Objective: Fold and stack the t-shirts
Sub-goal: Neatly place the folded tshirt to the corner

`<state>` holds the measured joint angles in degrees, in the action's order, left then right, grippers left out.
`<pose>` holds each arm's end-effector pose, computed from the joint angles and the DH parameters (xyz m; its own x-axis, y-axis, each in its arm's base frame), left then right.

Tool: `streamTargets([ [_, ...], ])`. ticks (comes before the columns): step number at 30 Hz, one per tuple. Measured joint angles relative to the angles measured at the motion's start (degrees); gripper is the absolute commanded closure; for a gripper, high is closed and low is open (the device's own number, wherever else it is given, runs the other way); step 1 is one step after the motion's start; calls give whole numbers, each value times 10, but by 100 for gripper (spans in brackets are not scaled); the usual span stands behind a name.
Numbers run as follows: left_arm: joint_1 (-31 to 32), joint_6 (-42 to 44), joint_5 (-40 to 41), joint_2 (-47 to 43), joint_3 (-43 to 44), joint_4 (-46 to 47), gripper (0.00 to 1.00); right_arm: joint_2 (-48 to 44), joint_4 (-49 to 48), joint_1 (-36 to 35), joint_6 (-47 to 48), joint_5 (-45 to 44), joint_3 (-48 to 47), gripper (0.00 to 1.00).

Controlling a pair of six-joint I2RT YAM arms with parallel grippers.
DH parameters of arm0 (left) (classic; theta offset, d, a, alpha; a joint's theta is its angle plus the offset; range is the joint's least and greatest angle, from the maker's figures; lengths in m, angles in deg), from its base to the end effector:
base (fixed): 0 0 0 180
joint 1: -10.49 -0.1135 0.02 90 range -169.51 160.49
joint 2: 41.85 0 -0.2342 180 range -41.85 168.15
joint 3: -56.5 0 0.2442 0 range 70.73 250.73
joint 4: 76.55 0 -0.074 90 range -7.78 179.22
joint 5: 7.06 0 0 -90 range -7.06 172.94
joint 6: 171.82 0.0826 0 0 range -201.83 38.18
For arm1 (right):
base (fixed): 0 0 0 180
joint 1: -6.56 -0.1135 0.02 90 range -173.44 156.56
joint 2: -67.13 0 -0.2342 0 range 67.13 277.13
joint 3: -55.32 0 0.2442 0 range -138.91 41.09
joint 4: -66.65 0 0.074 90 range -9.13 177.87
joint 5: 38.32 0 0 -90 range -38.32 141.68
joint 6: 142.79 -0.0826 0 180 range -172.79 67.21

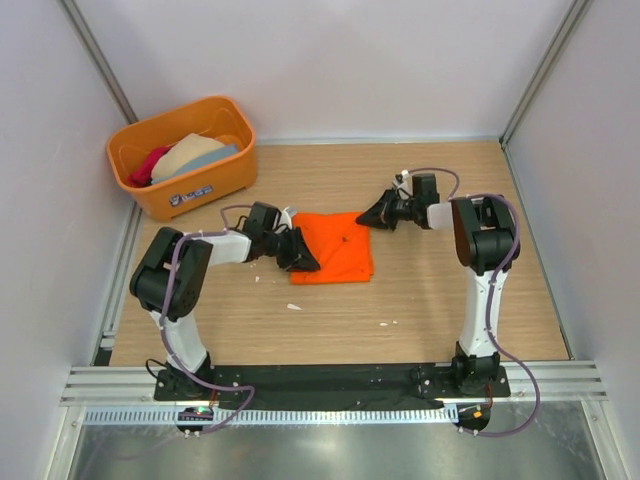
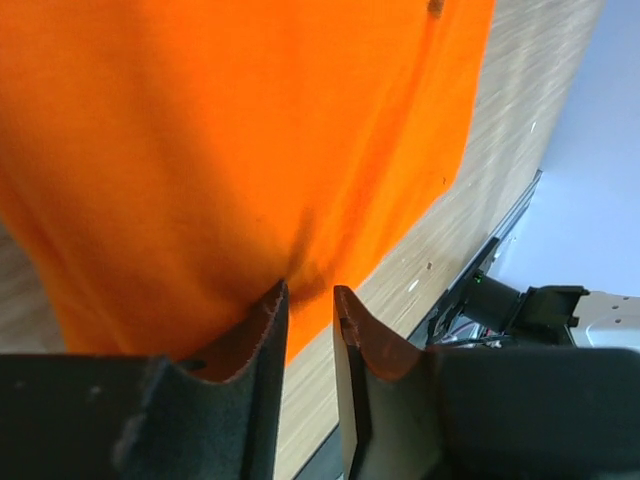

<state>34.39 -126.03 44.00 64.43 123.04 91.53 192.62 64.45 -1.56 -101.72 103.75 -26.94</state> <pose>0.3074 -0.1930 0.0738 -0.9823 -0.1579 -0.1009 -0.0186 0.6181 -0.7859 0.4145 0.1250 0.0550 -0.9365 0.3345 -0.1052 0.0459 0.4145 0.9089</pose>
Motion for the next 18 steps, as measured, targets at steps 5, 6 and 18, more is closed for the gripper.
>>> streamTargets([
  [5, 0, 2, 20, -46, 15, -53, 72, -21, 45, 14, 17, -13, -41, 86],
  [6, -2, 2, 21, -47, 31, -59, 72, -22, 44, 13, 14, -14, -51, 86],
  [18, -74, -11, 13, 182, 259, -40, 78, 66, -37, -5, -65, -14, -110, 86],
])
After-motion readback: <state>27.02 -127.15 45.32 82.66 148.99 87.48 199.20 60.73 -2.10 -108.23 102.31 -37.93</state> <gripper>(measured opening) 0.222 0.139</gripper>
